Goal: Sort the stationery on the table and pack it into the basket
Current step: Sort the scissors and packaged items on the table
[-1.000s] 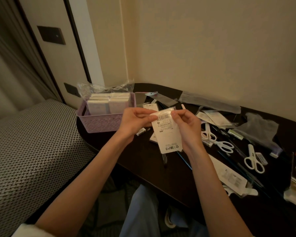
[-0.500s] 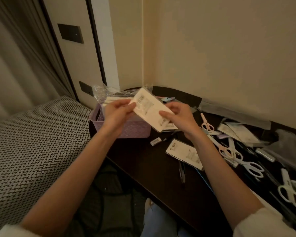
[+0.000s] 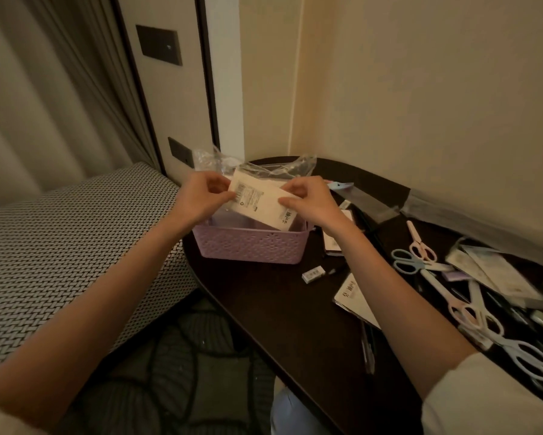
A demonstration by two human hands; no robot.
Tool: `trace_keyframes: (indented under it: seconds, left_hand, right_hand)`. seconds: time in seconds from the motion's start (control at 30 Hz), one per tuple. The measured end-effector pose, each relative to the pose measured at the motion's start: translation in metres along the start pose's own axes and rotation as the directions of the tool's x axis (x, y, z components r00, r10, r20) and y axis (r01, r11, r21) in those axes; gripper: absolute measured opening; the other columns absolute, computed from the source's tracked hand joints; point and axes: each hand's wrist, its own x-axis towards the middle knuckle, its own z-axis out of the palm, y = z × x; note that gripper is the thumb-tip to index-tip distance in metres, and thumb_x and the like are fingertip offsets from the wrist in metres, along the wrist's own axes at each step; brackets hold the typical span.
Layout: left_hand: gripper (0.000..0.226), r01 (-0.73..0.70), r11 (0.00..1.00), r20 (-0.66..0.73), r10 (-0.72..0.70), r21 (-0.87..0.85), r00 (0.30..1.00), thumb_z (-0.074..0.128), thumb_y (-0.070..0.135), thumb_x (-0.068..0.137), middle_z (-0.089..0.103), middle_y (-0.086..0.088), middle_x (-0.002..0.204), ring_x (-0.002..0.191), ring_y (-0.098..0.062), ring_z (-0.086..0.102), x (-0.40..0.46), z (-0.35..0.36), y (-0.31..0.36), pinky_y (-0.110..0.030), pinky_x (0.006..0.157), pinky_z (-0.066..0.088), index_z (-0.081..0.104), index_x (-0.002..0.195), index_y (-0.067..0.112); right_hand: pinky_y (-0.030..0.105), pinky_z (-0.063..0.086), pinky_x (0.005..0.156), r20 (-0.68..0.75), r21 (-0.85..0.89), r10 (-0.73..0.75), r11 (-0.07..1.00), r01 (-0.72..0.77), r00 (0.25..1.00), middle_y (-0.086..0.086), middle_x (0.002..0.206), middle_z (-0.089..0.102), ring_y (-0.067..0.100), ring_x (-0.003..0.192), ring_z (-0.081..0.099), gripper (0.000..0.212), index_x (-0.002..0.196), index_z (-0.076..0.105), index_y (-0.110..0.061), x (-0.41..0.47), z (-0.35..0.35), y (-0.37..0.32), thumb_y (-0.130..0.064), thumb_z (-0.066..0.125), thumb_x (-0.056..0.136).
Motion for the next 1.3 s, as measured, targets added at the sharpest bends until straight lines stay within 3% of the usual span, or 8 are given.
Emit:
trace_keyframes:
  seconds: [0.23,0.37,0.43,0.57,0.73,0.97,1.13,1.3]
  left_hand:
    - [0.017,-0.117,0.958,0.046,0.109,0.262,0.993,0.078,0.011,0.078,0.067,0.005,0.084,0.075,-0.003,0.062,0.003,-0.002,-0.024,-0.01,0.07,0.045,0.069,0.093,0.013]
    - [0.011,-0.198,0.883,0.058,0.192,0.425,0.98,0.074,0.01,0.077,0.063,0.004,0.075,0.073,-0.015,0.063,0.004,-0.003,-0.031,-0.026,0.068,0.05,0.069,0.086,0.012]
    - [0.011,-0.23,0.869,0.102,0.206,0.438,0.973,0.072,0.005,0.075,0.062,0.003,0.075,0.072,-0.016,0.062,0.003,-0.003,-0.031,-0.029,0.068,0.049,0.07,0.084,0.011]
    - [0.013,-0.257,0.856,0.124,0.224,0.449,0.967,0.071,0.002,0.073,0.063,0.005,0.072,0.068,-0.012,0.06,0.001,-0.005,-0.036,-0.03,0.07,0.053,0.072,0.078,0.014]
    - [0.013,-0.242,0.851,0.13,0.204,0.467,0.97,0.073,0.0,0.075,0.071,0.0,0.078,0.07,-0.009,0.06,-0.002,-0.01,-0.036,-0.025,0.077,0.051,0.078,0.08,0.011]
    - [0.011,-0.176,0.784,0.237,0.038,0.596,0.971,0.076,0.01,0.076,0.075,-0.003,0.083,0.081,-0.019,0.068,0.009,-0.008,-0.028,-0.025,0.074,0.048,0.08,0.085,0.016]
    - [0.02,-0.152,0.768,0.317,-0.069,0.622,0.946,0.067,0.002,0.08,0.074,-0.006,0.095,0.091,-0.023,0.067,0.015,-0.01,-0.026,-0.033,0.082,0.054,0.079,0.093,0.012]
    - [0.034,-0.15,0.805,0.459,-0.164,0.573,0.873,0.048,-0.007,0.086,0.07,-0.01,0.11,0.114,-0.026,0.055,0.012,-0.004,-0.019,-0.034,0.097,0.045,0.075,0.103,0.005]
  right_hand:
    - [0.025,0.049,0.093,0.039,-0.073,-0.071,0.995,0.074,0.997,0.012,0.111,0.07,0.013,0.1,0.064,0.031,0.111,0.07,-0.002,0.002,0.012,0.006,-0.007,0.074,0.081]
    - [0.044,0.028,0.114,0.065,-0.218,-0.154,0.962,0.165,0.986,-0.001,0.094,0.075,0.003,0.094,0.057,0.017,0.099,0.076,-0.012,0.005,0.024,0.015,-0.013,0.073,0.082]
    - [0.033,0.021,0.114,0.076,-0.336,-0.182,0.921,0.197,0.98,-0.002,0.091,0.075,0.0,0.09,0.049,0.013,0.094,0.078,-0.012,0.004,0.03,0.015,-0.012,0.068,0.085]
    - [0.021,0.041,0.087,0.109,-0.416,-0.225,0.875,0.249,0.968,0.003,0.083,0.074,0.011,0.083,0.066,0.009,0.086,0.078,-0.009,0.004,0.039,0.011,-0.011,0.07,0.082]
    - [0.037,0.057,0.077,0.248,-0.43,-0.244,0.84,0.332,0.938,0.005,0.08,0.073,0.013,0.075,0.067,0.011,0.084,0.078,-0.008,0.012,0.039,0.005,-0.003,0.069,0.081]
    - [0.034,0.058,0.075,0.443,-0.505,-0.226,0.737,0.45,0.868,0.003,0.088,0.074,0.014,0.079,0.067,0.013,0.09,0.078,-0.012,0.027,0.039,-0.002,-0.007,0.071,0.081]
    - [0.03,0.053,0.089,0.495,-0.428,-0.109,0.833,0.351,0.862,0.007,0.101,0.074,0.015,0.097,0.066,0.019,0.102,0.075,-0.006,0.028,0.036,0.002,-0.007,0.07,0.084]
    - [0.036,0.051,0.091,0.545,-0.392,0.01,0.887,0.245,0.838,0.014,0.102,0.072,0.024,0.099,0.066,0.02,0.105,0.071,0.0,0.028,0.033,0.007,-0.011,0.061,0.091]
